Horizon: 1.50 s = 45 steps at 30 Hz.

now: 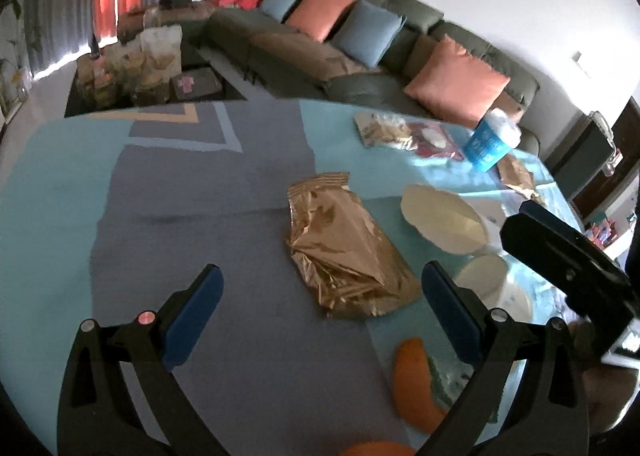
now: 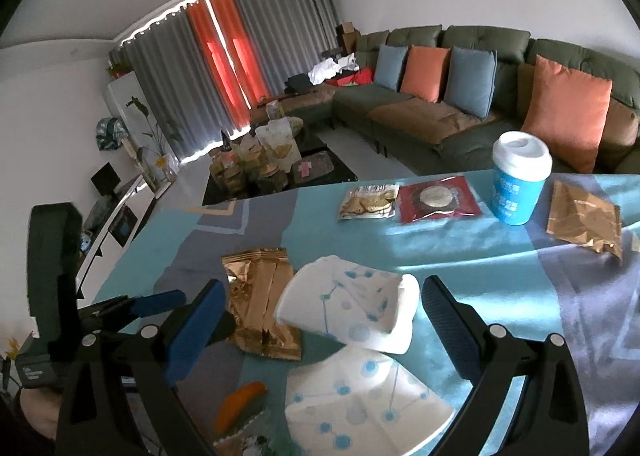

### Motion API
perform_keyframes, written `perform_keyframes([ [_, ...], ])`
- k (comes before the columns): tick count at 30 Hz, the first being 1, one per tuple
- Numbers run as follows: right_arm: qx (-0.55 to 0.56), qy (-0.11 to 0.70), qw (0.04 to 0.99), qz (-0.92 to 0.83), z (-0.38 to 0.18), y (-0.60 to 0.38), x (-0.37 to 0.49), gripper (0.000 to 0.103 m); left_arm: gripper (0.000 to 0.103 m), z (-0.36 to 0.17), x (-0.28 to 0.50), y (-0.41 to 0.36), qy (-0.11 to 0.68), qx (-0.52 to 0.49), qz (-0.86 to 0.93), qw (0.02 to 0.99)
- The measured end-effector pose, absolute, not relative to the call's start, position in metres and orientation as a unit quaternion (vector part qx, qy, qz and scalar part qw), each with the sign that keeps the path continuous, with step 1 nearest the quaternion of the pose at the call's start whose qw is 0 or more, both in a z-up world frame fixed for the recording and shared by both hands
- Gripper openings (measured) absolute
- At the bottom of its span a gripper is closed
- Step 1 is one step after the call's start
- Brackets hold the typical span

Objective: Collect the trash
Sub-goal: 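Grasp the gold foil wrapper with the left tool while the right tool reaches the white paper cup, then lift the gold foil wrapper and white paper cup and carry both over the teal bin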

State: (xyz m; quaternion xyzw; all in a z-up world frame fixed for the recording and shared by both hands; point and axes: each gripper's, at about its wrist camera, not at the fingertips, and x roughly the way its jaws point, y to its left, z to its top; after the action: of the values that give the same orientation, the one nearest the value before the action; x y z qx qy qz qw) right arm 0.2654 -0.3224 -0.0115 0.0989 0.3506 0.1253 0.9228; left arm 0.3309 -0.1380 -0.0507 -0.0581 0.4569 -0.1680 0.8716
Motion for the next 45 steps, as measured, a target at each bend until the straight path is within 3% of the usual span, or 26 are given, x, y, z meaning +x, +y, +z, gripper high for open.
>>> perform_keyframes([
  [7, 0.104, 0.373, 0.915, 0.117, -0.023, -0.323, 0.28, 0.095, 0.098, -0.067, 0.353, -0.156, 0.478, -0.039, -0.167, 0.861],
  [18, 0.106, 0.403, 0.902, 0.115, -0.035, -0.325, 0.288, 0.076, 0.097, -0.073, 0.359, -0.177, 0.474, 0.022, -0.156, 0.866],
  [25, 0.107, 0.404, 0.901, 0.118, -0.035, -0.324, 0.288, 0.074, 0.065, -0.069, 0.358, -0.178, 0.467, 0.042, -0.148, 0.871],
  [29, 0.11, 0.397, 0.903, 0.12, -0.034, -0.324, 0.287, 0.073, 0.054, -0.067, 0.355, -0.173, 0.463, 0.035, -0.151, 0.873],
  [38, 0.116, 0.373, 0.912, 0.122, -0.021, -0.324, 0.279, 0.073, 0.035, -0.055, 0.344, -0.17, 0.441, 0.012, -0.176, 0.88],
  [45, 0.118, 0.359, 0.918, 0.123, -0.012, -0.325, 0.274, 0.073, 0.028, -0.042, 0.334, -0.152, 0.42, -0.01, -0.176, 0.89],
])
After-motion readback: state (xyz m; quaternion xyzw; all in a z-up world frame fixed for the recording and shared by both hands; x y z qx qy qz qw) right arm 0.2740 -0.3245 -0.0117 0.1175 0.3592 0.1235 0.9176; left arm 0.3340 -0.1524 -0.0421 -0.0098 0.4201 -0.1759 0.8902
